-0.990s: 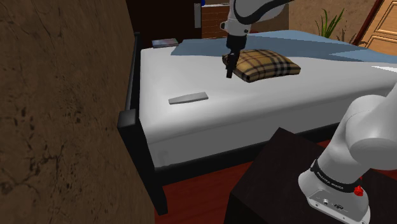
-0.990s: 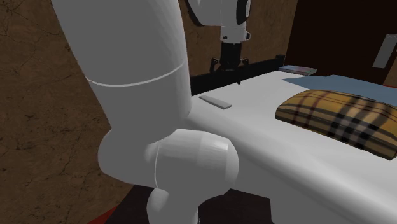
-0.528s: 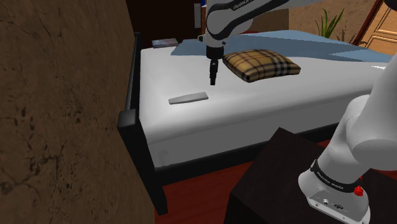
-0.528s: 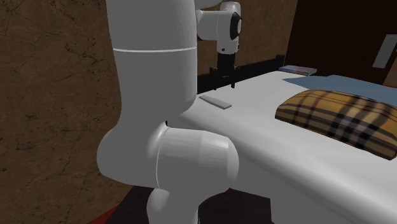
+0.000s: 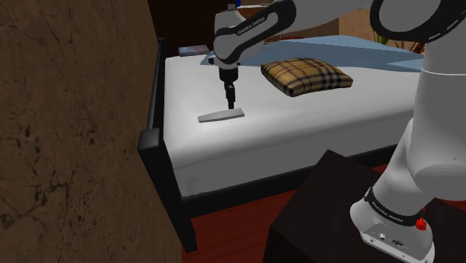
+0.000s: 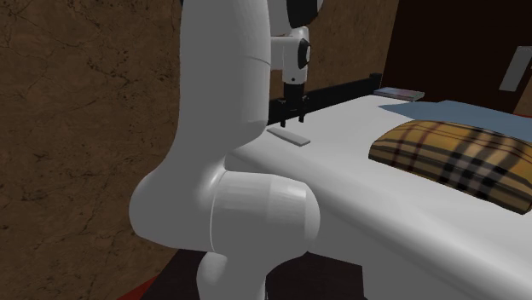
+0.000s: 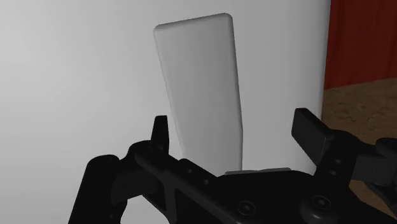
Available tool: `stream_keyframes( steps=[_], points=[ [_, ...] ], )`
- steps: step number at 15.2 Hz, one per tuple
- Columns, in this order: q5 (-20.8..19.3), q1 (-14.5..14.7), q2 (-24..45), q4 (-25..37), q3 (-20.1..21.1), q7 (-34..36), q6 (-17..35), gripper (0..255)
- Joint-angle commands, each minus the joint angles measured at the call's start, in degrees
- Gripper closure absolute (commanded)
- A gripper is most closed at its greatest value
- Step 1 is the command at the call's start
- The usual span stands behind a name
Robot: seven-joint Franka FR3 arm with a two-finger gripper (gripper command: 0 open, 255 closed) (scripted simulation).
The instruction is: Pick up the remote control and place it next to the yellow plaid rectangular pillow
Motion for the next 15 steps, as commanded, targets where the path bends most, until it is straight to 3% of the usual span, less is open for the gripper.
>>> stream_keyframes(
  steps=[1, 3, 10, 15],
  points=[
    [-0.1, 0.3, 4.2, 4.3, 1.0, -2.6, -0.3, 0],
    [-0.4, 0.6, 8.1, 8.3, 1.9, -5.0, -0.5, 0],
    [-0.1, 0.5, 10.3, 6.1, 2.1, -5.1, 3.9, 0],
    [-0.1, 0.5, 10.5, 6.0, 2.1, -5.1, 4.3, 0]
  ],
)
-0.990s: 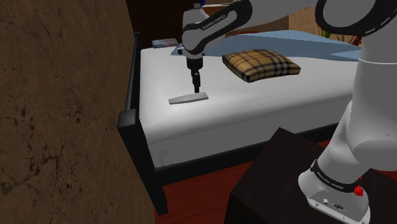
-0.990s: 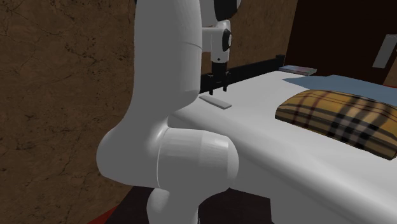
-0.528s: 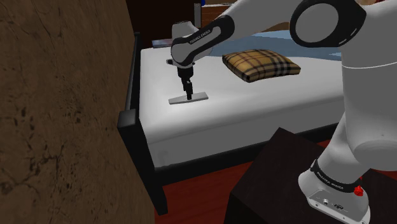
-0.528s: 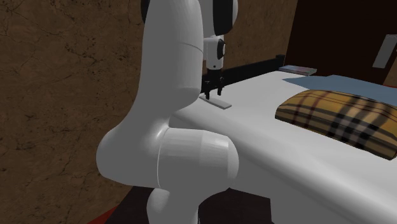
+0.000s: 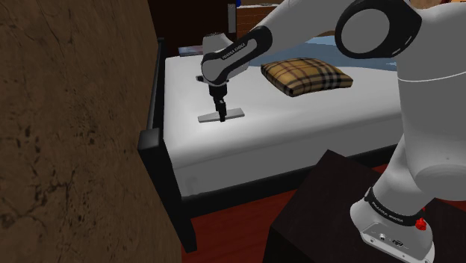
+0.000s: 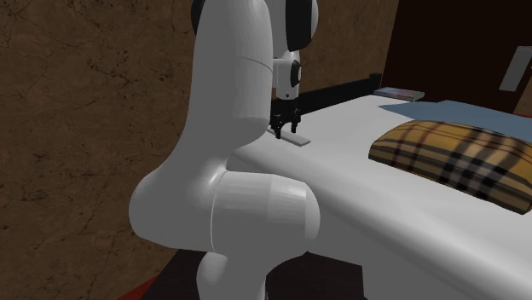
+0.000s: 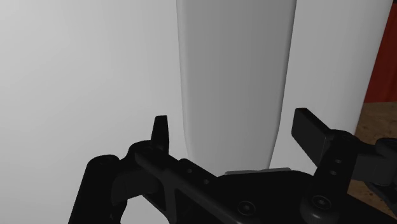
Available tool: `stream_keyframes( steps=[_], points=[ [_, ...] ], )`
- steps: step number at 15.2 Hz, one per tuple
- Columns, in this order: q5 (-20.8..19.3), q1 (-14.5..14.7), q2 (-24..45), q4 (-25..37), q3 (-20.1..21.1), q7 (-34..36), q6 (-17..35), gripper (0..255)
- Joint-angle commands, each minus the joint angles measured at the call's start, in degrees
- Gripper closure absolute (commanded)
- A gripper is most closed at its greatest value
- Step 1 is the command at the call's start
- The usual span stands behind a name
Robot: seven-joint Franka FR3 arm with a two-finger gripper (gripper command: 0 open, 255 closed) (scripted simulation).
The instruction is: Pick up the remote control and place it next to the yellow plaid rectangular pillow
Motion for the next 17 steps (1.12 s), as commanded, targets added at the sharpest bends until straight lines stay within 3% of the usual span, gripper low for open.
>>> stream_keyframes(
  steps=[1, 4, 5, 17],
  points=[
    [0.0, 0.0, 0.0, 0.0, 0.0, 0.0, 0.0, 0],
    [0.0, 0.0, 0.0, 0.0, 0.0, 0.0, 0.0, 0],
    [0.0, 0.0, 0.0, 0.0, 0.0, 0.0, 0.0, 255],
    [-0.1, 0.0, -1.0, 0.8, -0.1, 0.1, -1.8, 255]
  ],
)
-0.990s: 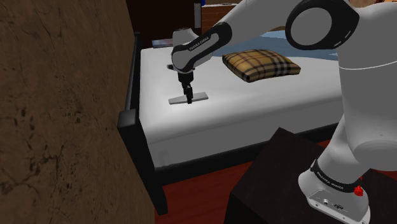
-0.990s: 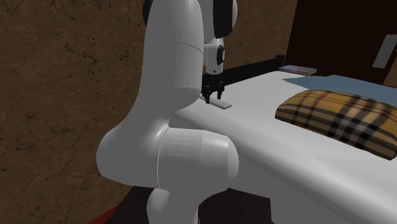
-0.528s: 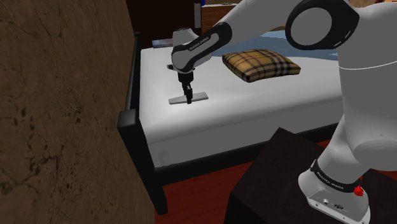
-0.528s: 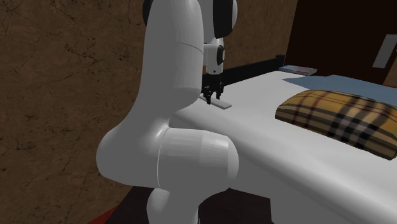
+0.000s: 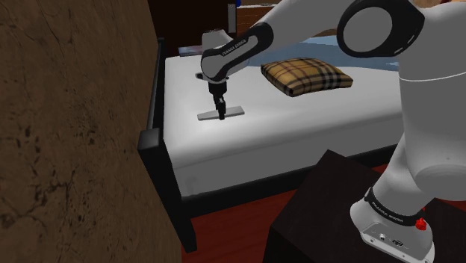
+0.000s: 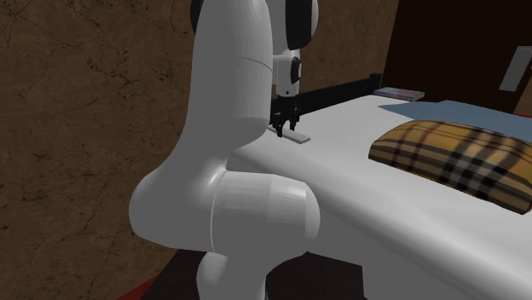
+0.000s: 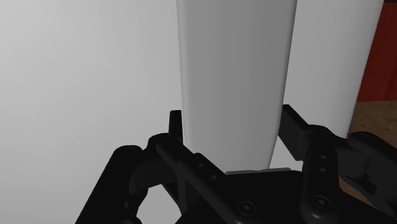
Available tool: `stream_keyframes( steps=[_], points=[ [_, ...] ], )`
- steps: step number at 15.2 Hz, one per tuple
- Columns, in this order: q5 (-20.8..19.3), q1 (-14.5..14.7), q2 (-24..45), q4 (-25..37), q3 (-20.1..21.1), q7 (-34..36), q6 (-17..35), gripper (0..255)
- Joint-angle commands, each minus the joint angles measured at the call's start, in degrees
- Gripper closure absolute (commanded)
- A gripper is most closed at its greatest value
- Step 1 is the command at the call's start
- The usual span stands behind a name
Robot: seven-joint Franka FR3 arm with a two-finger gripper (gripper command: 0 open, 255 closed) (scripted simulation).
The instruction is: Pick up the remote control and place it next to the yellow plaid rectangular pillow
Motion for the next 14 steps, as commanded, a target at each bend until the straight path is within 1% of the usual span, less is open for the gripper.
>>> stream_keyframes(
  steps=[1, 14],
  points=[
    [-0.1, 0.0, -0.7, 0.4, 0.0, 0.0, -1.1, 255],
    [-0.5, 0.1, -4.0, 5.7, -0.2, 0.2, -9.6, 255]
  ],
)
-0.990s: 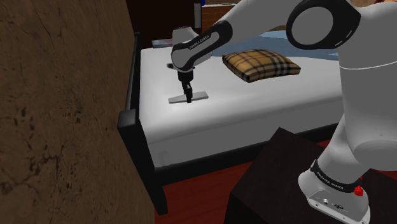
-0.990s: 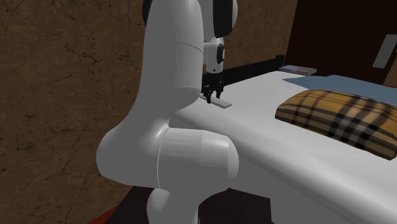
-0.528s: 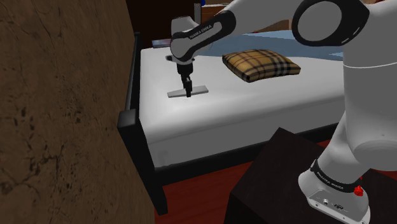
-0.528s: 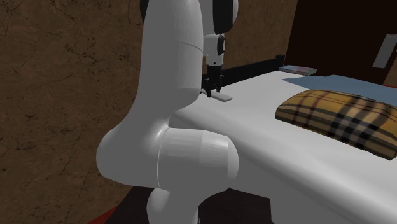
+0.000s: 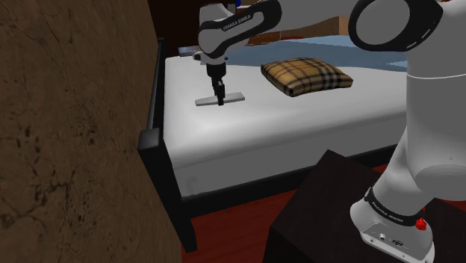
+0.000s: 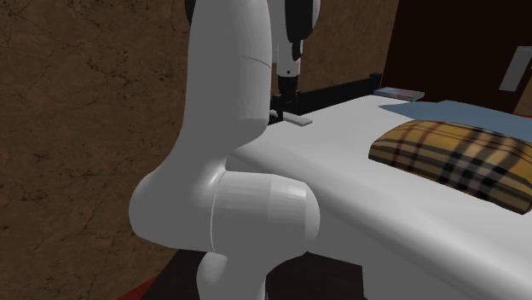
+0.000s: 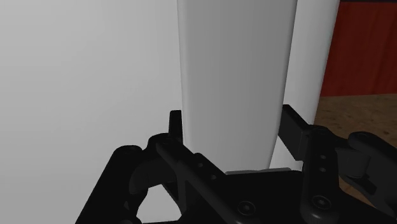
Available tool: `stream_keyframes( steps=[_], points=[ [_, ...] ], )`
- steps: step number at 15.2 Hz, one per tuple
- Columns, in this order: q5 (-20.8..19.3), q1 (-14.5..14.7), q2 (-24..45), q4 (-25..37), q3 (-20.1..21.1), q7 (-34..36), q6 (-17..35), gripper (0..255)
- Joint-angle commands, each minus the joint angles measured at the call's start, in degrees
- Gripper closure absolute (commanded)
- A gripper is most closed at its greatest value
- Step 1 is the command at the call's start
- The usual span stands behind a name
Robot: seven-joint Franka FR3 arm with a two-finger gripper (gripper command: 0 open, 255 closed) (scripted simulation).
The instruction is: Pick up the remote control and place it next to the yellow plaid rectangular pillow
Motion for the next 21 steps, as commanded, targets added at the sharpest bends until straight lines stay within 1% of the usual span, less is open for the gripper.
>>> stream_keyframes(
  steps=[1, 12, 21],
  points=[
    [-0.1, 0.0, -0.5, 0.8, 0.0, 0.0, -1.3, 255],
    [-0.2, 0.0, -1.6, 7.7, -0.1, 0.1, -9.3, 255],
    [-0.2, -0.2, -1.2, 15.3, -0.2, 0.1, -16.4, 255]
  ],
)
